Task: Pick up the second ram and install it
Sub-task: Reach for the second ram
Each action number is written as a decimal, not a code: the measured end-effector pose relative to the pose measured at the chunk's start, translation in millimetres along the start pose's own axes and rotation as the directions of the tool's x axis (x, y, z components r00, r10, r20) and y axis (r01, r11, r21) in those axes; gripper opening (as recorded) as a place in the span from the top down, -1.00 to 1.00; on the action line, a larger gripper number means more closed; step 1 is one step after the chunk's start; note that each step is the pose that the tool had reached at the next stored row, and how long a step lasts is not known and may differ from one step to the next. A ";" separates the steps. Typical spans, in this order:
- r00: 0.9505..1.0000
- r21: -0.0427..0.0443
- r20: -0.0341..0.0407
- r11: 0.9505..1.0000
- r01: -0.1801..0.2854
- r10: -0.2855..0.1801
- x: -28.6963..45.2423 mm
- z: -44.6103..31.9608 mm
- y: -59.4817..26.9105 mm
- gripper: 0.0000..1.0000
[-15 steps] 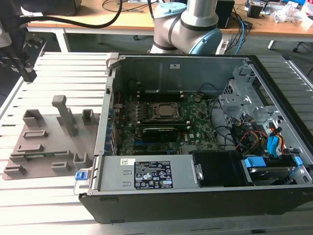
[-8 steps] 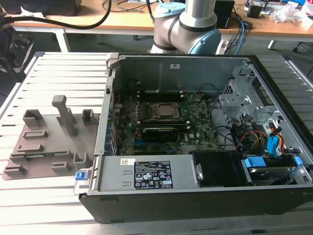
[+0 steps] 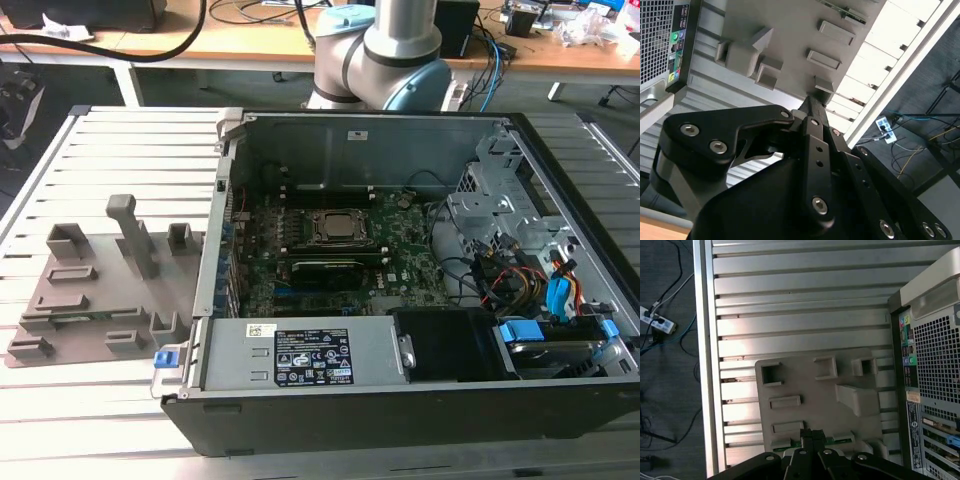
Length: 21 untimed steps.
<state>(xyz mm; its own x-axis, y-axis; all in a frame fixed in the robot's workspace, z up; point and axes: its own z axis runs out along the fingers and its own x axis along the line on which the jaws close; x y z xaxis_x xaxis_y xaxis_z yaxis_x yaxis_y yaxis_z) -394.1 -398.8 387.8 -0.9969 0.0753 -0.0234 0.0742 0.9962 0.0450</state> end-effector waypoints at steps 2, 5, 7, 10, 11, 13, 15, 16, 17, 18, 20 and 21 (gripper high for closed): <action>1.000 0.000 0.000 1.000 0.000 0.000 2.4 0.2 -0.3 0.79; 1.000 0.004 0.000 1.000 0.000 0.000 -0.5 0.5 -5.8 0.79; 1.000 0.009 -0.003 1.000 0.000 0.000 -12.8 1.5 -10.5 0.79; 1.000 0.012 -0.007 1.000 0.000 0.000 -23.9 3.4 -15.7 0.79; 1.000 0.012 -0.008 1.000 0.001 -0.001 -26.9 4.5 -18.2 0.79; 1.000 0.012 -0.008 1.000 0.002 -0.002 -27.7 4.8 -19.0 0.79; 1.000 0.012 -0.008 1.000 0.002 -0.002 -27.8 4.9 -19.0 0.79; 1.000 0.012 -0.008 1.000 0.002 -0.002 -27.8 4.9 -19.0 0.79; 1.000 0.012 -0.008 1.000 0.002 -0.002 -27.9 4.9 -19.0 0.79; 1.000 0.012 -0.008 1.000 0.002 -0.002 -27.9 4.9 -19.0 0.79; 1.000 0.012 -0.008 1.000 0.002 -0.002 -27.9 4.9 -19.0 0.79; 1.000 0.012 -0.008 1.000 0.002 -0.002 -28.0 4.9 -19.0 0.79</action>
<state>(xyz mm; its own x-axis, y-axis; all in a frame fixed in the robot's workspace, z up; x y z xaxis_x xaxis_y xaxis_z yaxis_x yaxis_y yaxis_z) -367.4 -419.6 382.7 -0.9972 0.0734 -0.0155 0.0729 0.9968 0.0327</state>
